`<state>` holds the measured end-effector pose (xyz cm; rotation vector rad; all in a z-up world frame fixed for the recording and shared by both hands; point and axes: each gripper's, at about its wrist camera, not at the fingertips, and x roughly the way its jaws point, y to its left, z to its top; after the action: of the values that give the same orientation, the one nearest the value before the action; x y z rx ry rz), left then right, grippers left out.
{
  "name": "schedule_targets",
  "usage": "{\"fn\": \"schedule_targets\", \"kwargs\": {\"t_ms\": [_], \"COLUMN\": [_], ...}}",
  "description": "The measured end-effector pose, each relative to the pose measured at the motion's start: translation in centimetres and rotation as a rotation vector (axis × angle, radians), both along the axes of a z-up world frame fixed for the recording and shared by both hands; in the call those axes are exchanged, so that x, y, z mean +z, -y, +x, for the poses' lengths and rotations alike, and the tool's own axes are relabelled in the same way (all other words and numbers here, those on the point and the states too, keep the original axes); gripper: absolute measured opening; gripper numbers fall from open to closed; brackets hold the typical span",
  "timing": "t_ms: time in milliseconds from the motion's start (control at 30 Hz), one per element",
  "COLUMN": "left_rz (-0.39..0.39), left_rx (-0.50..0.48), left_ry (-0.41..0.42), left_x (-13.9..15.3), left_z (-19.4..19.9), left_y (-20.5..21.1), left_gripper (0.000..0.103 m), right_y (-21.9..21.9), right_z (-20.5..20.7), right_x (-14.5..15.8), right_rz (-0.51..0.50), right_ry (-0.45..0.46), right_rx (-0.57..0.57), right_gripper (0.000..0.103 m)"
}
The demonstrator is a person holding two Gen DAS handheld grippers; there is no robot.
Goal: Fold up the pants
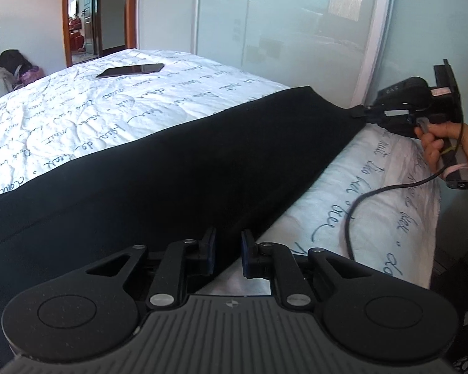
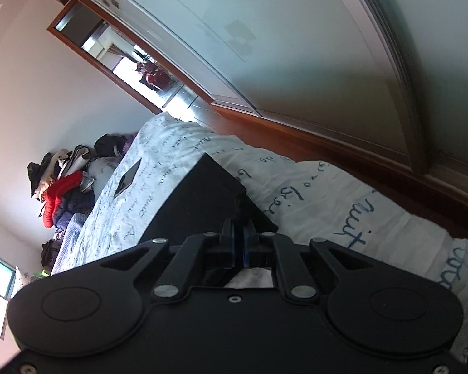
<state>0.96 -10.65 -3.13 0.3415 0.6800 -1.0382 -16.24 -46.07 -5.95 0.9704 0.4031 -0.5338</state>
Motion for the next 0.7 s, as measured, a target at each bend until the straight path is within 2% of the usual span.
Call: {"fn": "schedule_targets", "kwargs": {"t_ms": [33,67,100,167,233,300,333,400,433,467,500,567,667,700], "left_rz": [0.000,0.000,-0.001,-0.005,-0.032,-0.076,-0.098,-0.137,-0.150,-0.148,-0.129,-0.070,0.036,0.054], "left_rx": [-0.007,-0.018,-0.025,-0.034,-0.040,-0.016,0.014,0.112,0.168,0.235,0.297,0.359,0.333,0.312], "left_ry": [0.001,-0.003,-0.010,-0.031,-0.074,-0.124,-0.133,-0.112,-0.084,-0.055,-0.037,-0.040,-0.066,-0.024], "left_x": [0.1,0.2,0.3,0.6,1.2,1.9,2.3,3.1,3.4,3.3,3.1,2.1,-0.1,-0.4], "left_z": [-0.2,-0.4,-0.5,-0.8,-0.8,-0.3,0.1,1.2,1.7,2.3,2.9,3.9,3.4,2.4], "left_y": [-0.1,-0.1,-0.3,-0.8,-1.7,-2.5,-2.9,-3.6,-3.8,-3.9,-3.8,-3.5,-2.9,-2.8], "left_gripper": [0.019,0.025,0.025,0.026,0.028,0.035,0.037,0.047,0.051,0.061,0.067,0.068,0.068,0.069], "right_y": [-0.1,-0.2,-0.4,-0.7,-1.4,-3.0,-4.3,-7.2,-8.8,-10.5,-12.3,-15.4,-17.8,-18.3], "right_z": [0.1,0.1,0.0,-0.3,-1.3,-2.1,-1.8,0.8,2.5,4.2,5.9,8.6,11.3,11.9], "right_x": [0.1,0.3,0.5,0.9,1.8,3.6,4.7,6.9,7.5,7.8,7.9,7.2,4.8,3.8], "right_rz": [-0.012,-0.027,-0.040,-0.049,-0.067,-0.153,-0.232,-0.380,-0.435,-0.476,-0.512,-0.572,-0.564,-0.551], "right_ry": [-0.006,-0.015,-0.025,-0.036,-0.027,-0.004,0.009,-0.008,-0.019,-0.021,-0.019,-0.055,-0.121,-0.161], "right_rx": [-0.004,-0.007,-0.012,-0.031,-0.109,-0.183,-0.158,0.003,0.117,0.231,0.338,0.478,0.634,0.671], "right_gripper": [0.006,0.006,0.006,0.012,0.020,0.020,0.020,0.032,0.053,0.061,0.061,0.060,0.059,0.059]}}
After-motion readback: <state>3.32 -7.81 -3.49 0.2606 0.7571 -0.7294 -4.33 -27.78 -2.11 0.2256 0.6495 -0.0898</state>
